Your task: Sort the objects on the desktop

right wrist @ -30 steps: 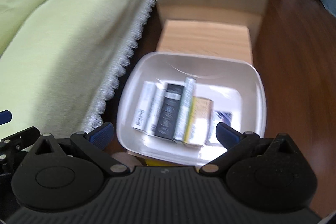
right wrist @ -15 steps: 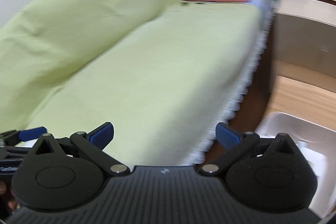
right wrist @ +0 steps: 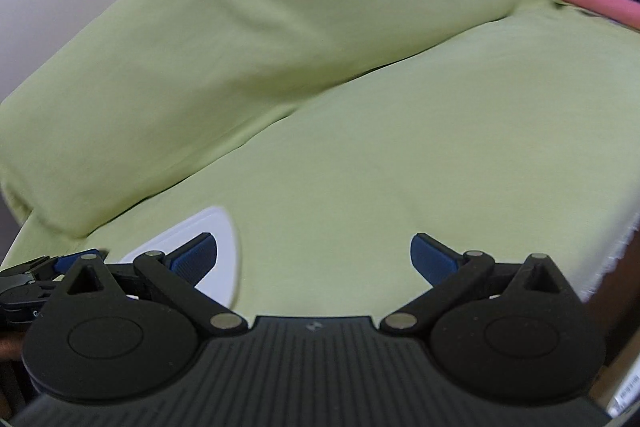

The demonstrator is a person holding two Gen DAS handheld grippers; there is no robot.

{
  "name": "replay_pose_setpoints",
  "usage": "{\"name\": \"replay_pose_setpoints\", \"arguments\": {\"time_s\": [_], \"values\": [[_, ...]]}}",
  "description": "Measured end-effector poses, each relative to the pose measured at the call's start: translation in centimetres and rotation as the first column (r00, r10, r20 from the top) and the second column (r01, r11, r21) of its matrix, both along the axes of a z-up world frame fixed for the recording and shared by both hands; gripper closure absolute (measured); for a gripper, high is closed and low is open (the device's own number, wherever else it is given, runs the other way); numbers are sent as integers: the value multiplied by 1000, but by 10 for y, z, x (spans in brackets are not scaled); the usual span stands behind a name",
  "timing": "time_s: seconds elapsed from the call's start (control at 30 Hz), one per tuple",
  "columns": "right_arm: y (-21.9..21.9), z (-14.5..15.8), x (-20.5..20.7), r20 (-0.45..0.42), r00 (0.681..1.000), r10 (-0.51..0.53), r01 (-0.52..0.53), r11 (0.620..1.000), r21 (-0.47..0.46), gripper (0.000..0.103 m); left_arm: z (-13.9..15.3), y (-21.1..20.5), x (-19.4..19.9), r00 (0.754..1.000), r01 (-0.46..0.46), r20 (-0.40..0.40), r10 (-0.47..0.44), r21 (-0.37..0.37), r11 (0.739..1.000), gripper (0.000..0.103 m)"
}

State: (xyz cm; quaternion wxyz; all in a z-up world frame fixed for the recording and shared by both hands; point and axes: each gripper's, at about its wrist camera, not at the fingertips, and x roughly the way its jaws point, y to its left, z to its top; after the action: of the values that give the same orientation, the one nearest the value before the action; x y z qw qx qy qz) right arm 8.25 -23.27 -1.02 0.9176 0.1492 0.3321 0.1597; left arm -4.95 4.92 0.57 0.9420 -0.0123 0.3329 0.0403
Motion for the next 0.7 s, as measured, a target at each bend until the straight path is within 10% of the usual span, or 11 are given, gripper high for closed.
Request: {"name": "replay_pose_setpoints", "arguments": {"time_s": [0.4, 0.7], "values": [[88, -12, 54, -78, 968, 239, -240, 971, 0, 1, -33, 125, -73, 927, -372, -80, 366, -91, 924, 7], [124, -37, 97, -122, 938, 325, -325, 946, 21, 2, -72, 165, -68, 906, -421, -148, 397, -202, 884, 15]]}}
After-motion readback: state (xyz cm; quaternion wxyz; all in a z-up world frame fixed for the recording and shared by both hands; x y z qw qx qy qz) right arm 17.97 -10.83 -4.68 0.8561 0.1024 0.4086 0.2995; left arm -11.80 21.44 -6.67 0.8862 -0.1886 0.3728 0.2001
